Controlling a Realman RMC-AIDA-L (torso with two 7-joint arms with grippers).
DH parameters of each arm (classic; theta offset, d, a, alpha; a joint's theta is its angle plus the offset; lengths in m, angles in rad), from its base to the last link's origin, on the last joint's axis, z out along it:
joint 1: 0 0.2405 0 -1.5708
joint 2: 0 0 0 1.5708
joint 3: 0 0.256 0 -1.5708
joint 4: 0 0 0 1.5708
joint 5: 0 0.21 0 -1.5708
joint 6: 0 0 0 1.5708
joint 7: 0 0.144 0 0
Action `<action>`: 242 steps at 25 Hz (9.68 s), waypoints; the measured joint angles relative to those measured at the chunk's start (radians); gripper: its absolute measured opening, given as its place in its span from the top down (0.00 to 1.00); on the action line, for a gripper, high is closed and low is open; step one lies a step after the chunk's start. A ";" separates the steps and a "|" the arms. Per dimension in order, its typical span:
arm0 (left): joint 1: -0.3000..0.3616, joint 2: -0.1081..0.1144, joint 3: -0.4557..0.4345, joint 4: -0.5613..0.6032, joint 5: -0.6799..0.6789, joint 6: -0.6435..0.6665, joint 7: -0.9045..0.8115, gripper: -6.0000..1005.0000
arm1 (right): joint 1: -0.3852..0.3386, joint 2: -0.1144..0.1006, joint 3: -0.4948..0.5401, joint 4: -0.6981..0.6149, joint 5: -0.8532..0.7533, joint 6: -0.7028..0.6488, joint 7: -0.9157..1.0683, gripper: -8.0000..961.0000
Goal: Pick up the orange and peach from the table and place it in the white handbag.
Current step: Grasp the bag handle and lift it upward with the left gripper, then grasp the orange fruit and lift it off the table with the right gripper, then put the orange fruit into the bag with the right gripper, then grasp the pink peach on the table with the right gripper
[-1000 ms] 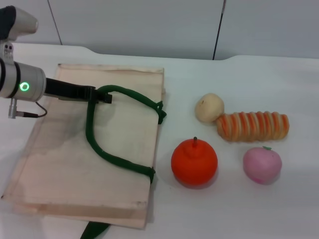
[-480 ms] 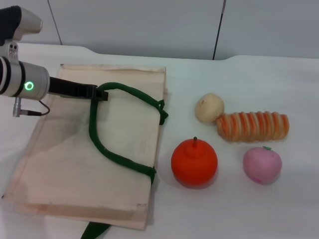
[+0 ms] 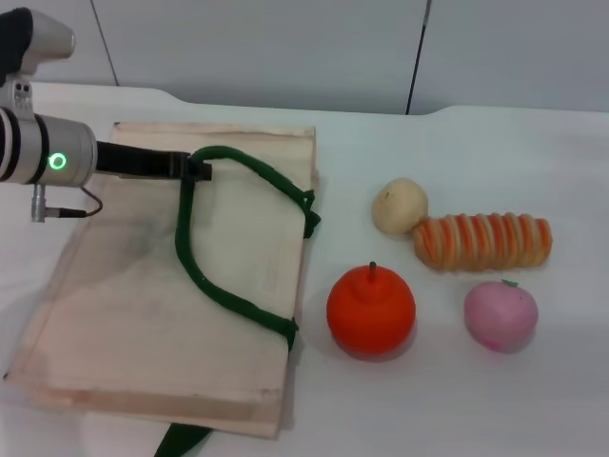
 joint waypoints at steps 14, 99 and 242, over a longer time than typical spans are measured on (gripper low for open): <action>0.097 0.072 -0.002 0.006 -0.378 -0.277 0.132 0.88 | 0.030 -0.008 -0.270 -0.389 -0.601 -0.473 0.518 0.08; 0.123 0.102 -0.004 0.006 -0.540 -0.301 0.137 0.88 | 0.356 0.005 -0.755 -0.203 -1.110 -0.332 0.825 0.56; 0.151 0.105 -0.014 0.003 -0.754 -0.410 0.162 0.88 | 0.148 0.002 -0.695 -0.477 -0.944 -0.444 0.865 0.08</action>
